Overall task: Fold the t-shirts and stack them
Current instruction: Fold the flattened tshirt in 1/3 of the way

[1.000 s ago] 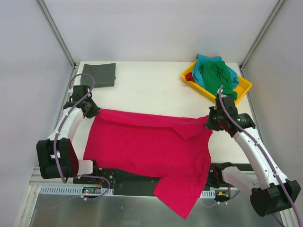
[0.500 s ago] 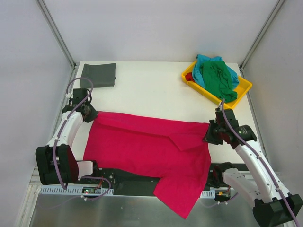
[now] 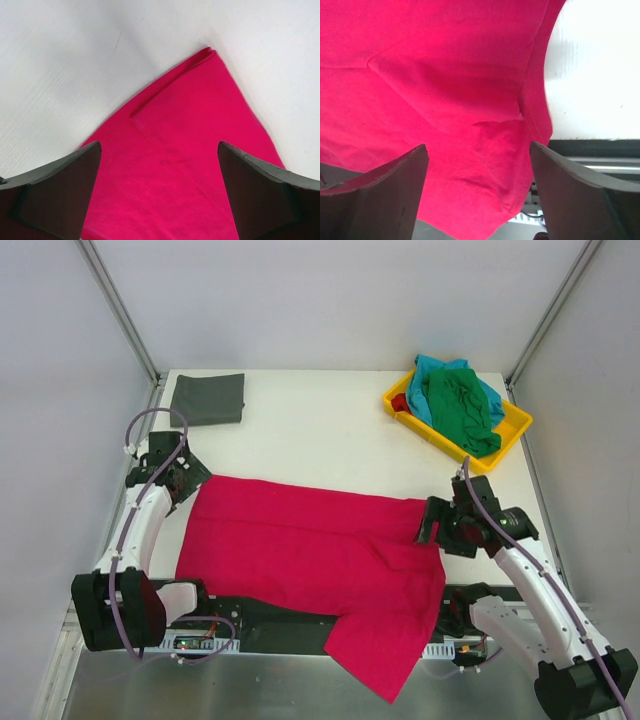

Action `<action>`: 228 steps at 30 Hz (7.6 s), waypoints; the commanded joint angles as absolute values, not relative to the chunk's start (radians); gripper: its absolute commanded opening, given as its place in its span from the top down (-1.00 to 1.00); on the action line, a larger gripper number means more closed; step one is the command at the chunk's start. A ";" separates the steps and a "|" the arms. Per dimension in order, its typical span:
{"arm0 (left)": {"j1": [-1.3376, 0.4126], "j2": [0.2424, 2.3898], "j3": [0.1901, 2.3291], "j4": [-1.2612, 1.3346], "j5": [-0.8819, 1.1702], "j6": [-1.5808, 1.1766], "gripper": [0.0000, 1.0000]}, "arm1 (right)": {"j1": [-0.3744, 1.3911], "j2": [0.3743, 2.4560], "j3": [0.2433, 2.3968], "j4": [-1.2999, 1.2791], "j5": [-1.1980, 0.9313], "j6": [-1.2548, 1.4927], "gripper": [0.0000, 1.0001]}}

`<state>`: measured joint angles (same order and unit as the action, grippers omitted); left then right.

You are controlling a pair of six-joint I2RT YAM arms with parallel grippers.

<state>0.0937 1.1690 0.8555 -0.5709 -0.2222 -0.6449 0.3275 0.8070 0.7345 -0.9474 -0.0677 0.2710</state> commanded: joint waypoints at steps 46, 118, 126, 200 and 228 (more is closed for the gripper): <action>0.135 1.800 1.332 -0.402 0.120 -0.555 -0.98 | 0.294 1.985 1.683 -0.784 0.066 -0.238 -0.92; 0.135 1.345 0.649 -0.307 0.006 -0.632 -0.98 | 0.589 1.948 1.401 -0.738 0.069 -0.356 0.41; 0.135 1.344 0.650 -0.308 0.006 -0.634 -0.98 | 0.598 1.898 1.407 -0.778 0.038 -0.311 0.97; 0.135 1.330 0.650 -0.319 -0.018 -0.617 -0.98 | 0.310 1.526 0.966 -0.485 -0.063 -0.052 -0.57; 0.135 1.331 0.653 -0.322 -0.018 -0.609 -0.98 | 0.314 1.502 1.017 -0.756 -0.136 0.204 0.99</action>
